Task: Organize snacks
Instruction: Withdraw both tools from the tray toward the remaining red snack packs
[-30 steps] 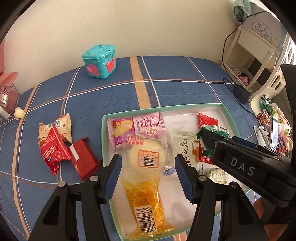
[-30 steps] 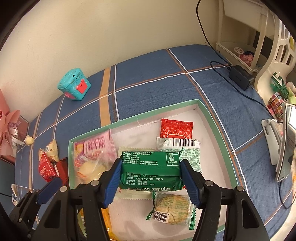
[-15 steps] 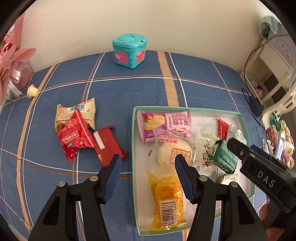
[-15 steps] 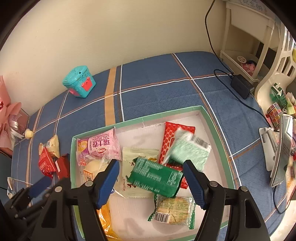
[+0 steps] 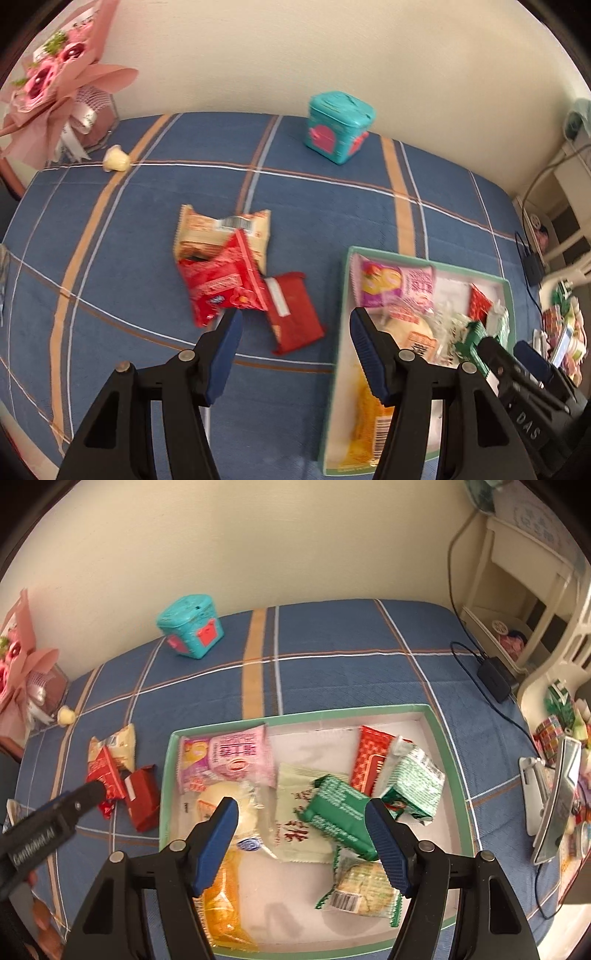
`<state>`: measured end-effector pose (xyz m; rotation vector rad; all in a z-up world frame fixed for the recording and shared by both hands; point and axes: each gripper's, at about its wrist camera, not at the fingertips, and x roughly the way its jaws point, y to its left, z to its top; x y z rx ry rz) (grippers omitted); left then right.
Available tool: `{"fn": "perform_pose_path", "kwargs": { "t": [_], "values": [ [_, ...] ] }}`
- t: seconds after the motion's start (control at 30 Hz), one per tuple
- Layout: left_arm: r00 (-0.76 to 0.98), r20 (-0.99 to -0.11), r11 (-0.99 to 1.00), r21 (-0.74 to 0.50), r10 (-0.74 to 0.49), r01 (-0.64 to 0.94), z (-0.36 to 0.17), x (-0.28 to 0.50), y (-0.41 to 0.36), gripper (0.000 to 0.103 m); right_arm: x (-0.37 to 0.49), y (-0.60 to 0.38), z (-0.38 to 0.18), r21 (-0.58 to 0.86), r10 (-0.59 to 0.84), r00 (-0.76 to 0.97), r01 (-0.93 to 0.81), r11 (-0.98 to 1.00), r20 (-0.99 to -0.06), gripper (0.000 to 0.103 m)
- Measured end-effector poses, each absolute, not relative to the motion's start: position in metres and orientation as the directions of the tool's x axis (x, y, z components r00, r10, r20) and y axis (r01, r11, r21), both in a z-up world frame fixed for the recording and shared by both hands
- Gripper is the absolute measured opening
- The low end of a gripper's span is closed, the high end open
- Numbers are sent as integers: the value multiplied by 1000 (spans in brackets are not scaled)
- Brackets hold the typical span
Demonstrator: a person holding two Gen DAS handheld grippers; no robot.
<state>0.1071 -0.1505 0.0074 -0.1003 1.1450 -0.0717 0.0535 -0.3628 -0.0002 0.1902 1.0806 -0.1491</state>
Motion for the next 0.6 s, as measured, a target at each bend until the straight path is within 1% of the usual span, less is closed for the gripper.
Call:
{"fn": "perform_pose_path", "kwargs": {
  "t": [0.1, 0.2, 0.33, 0.37, 0.4, 0.43, 0.6],
  "values": [
    [419, -903, 994, -109, -92, -16, 9, 109, -141, 62, 54, -351, 1, 74, -22, 466, 187, 980, -884, 76],
    [433, -899, 996, -85, -64, -31, 10, 110, -132, 62, 55, -339, 0, 67, -13, 469, 153, 986, -883, 84],
    [440, -897, 996, -73, -43, -51, 12, 112, -122, 63, 56, -328, -1, 62, -2, 472, 120, 991, -881, 89],
    [441, -896, 996, -74, -42, -55, 12, 113, -119, 65, 56, -325, -2, 62, 1, 472, 114, 992, -881, 91],
    [442, -896, 995, -76, -41, -61, 12, 113, -116, 73, 57, -323, -2, 62, 3, 473, 109, 992, -881, 99],
    [446, -894, 995, -75, -38, -66, 12, 113, -113, 77, 57, -322, -3, 62, 5, 474, 106, 992, -880, 103],
    [465, -885, 996, -48, -6, -79, 15, 113, -104, 77, 58, -315, -5, 57, 3, 478, 99, 993, -878, 103]
  ]
}}
